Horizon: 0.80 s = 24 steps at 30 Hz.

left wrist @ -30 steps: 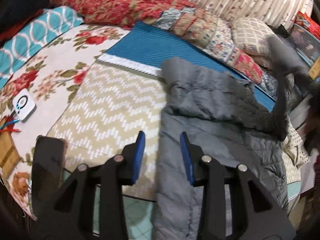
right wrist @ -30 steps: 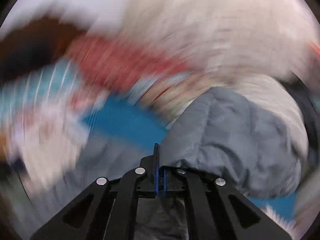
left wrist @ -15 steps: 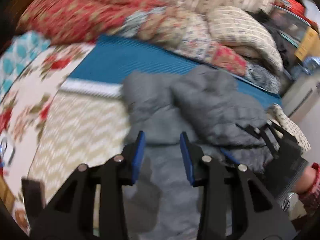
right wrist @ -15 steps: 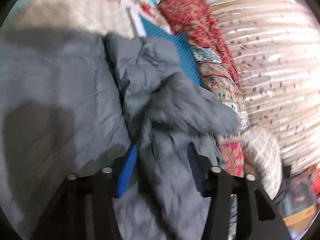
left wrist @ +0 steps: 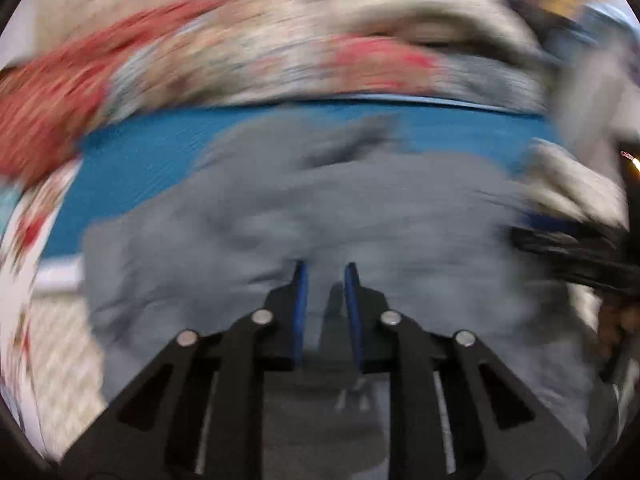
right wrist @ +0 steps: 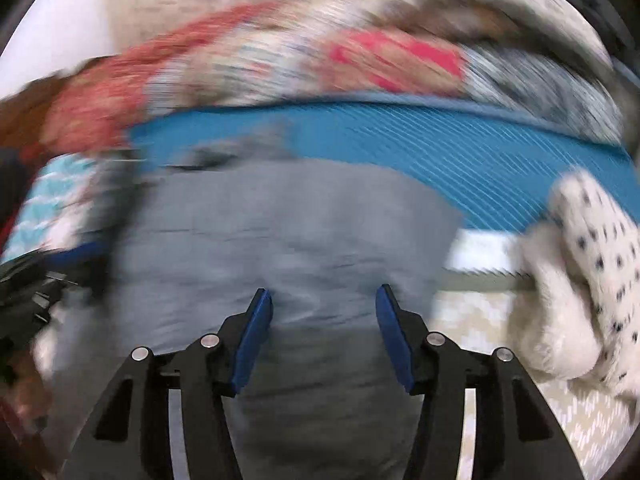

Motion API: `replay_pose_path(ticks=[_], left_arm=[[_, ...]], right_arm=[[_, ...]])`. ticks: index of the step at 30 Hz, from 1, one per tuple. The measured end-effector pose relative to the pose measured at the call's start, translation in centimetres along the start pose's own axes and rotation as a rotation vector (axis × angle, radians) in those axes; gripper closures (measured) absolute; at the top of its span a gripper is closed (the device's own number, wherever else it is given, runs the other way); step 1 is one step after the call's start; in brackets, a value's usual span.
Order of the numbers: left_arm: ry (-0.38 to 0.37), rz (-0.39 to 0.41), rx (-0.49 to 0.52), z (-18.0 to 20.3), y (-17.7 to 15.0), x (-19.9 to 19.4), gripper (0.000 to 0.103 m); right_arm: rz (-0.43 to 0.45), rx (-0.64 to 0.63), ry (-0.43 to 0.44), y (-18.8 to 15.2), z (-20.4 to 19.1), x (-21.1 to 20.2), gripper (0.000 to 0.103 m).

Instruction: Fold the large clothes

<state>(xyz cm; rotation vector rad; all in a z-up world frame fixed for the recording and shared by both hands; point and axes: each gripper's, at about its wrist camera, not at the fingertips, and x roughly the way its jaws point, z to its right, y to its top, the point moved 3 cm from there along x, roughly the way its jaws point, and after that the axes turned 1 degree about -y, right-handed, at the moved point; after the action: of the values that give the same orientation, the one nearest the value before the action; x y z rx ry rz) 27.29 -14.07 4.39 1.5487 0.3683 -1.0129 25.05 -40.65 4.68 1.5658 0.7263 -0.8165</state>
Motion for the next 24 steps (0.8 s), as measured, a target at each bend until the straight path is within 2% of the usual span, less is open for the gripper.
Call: replay_pose_path(ticks=[2,3,5,9,10,11,13,14,15,16,17,18,21,24], left_arm=[[0.079,-0.057,-0.177,-5.0,-1.0,1.4,0.091],[0.047,-0.114,-0.292,-7.7,-2.3,2.2,0.095],[-0.035,-0.168,-0.417,-10.1,-4.5,2.9,0.097],[-0.030,-0.168,-0.400,-9.4,-6.1,1.0,0.097],[-0.061,-0.171,-0.395,-9.1,-6.4,-0.2,0.096],[-0.090,-0.167,-0.392,-8.9,-6.4,-1.2,0.095],[-0.172,-0.104,-0.353,-8.5,-7.3,-5.6,0.095],[-0.187,-0.070,-0.315,-8.6,-8.2,-8.1,0.091],[-0.190,-0.049,-0.284,-8.7,-9.0,-10.0,0.080],[-0.183,-0.032,-0.248,-9.0,-10.4,-12.2,0.071],[-0.171,-0.027,-0.226,-9.4,-11.4,-13.4,0.053],[-0.143,-0.031,-0.199,-10.2,-13.3,-15.3,0.041],[-0.114,-0.101,-0.193,-12.0,-19.1,-18.3,0.038],[-0.127,-0.165,-0.268,-13.5,-24.8,-20.0,0.037]], right_arm=[[-0.031,0.060,-0.027,-0.2,1.7,2.0,0.056],[-0.038,0.073,-0.034,-0.4,2.2,2.7,0.056],[-0.049,0.083,-0.029,-0.4,2.5,3.8,0.056],[-0.047,0.020,-0.084,-0.8,0.8,4.0,0.057],[-0.039,0.018,-0.082,-0.9,0.6,3.1,0.057],[-0.029,0.028,-0.054,-1.2,0.7,1.9,0.057],[0.001,0.050,0.017,-1.9,1.4,-0.9,0.057],[0.019,0.053,0.058,-2.9,1.8,-3.0,0.058],[0.029,0.051,0.084,-3.9,2.2,-4.6,0.059],[0.037,0.049,0.122,-5.6,2.8,-6.9,0.059],[0.035,0.049,0.160,-7.6,3.5,-8.8,0.059],[0.023,0.052,0.196,-9.7,4.2,-10.6,0.059],[-0.008,0.084,0.249,-15.4,6.2,-14.6,0.059],[-0.036,0.157,0.279,-21.8,8.6,-18.0,0.059]])
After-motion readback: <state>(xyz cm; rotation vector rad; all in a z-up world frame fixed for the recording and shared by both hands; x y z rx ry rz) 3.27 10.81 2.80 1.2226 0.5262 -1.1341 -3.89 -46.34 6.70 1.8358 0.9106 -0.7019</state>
